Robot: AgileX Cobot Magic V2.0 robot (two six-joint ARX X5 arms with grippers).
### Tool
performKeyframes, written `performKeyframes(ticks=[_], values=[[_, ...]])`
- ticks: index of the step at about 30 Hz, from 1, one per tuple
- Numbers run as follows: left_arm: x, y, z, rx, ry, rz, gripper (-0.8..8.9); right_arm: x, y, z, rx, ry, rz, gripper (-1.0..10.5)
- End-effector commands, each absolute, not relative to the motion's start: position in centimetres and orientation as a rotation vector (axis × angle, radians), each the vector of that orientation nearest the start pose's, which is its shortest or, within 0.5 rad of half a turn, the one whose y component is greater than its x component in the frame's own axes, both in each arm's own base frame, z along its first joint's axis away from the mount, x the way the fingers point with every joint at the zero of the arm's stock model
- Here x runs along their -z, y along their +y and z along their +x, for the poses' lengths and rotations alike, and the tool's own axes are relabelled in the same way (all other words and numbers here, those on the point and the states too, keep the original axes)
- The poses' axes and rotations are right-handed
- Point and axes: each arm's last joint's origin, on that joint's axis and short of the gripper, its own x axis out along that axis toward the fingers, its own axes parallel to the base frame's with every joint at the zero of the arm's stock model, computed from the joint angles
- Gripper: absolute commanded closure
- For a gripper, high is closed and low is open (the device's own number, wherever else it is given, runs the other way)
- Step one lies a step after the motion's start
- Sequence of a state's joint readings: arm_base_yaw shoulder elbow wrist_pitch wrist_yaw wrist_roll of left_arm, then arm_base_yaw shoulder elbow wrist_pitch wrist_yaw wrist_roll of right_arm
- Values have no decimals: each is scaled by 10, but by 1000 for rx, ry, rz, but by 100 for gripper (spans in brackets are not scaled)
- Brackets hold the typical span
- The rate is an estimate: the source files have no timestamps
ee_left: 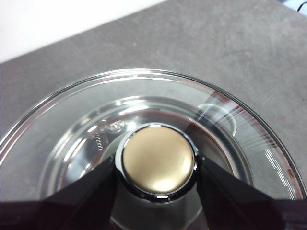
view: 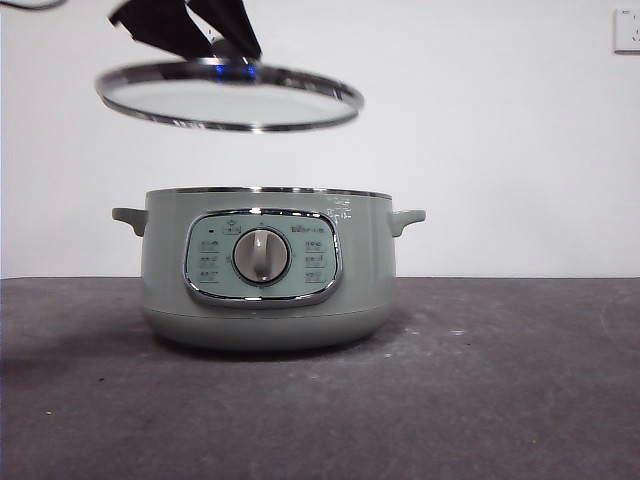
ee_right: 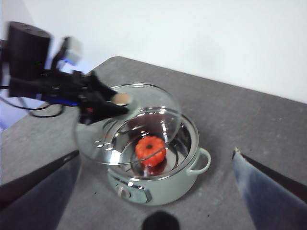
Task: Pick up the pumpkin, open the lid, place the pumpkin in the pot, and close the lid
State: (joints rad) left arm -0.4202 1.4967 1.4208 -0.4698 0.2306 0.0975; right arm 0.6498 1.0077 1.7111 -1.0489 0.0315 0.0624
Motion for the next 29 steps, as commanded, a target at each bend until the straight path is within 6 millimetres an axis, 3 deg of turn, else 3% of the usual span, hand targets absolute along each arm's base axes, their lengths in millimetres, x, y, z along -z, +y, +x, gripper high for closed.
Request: performKeyframes(ticks=[1,13,29], values=[[-360,-149,306,690,454,157,822,-497,70,93,-603,370,-46,351],[-327,-164,333,692,505,165,822,-491,69,91,-600,429,-67,351],[-308,-171,344,699,546,168,822,-491,68,91,-599,431,-70,351]])
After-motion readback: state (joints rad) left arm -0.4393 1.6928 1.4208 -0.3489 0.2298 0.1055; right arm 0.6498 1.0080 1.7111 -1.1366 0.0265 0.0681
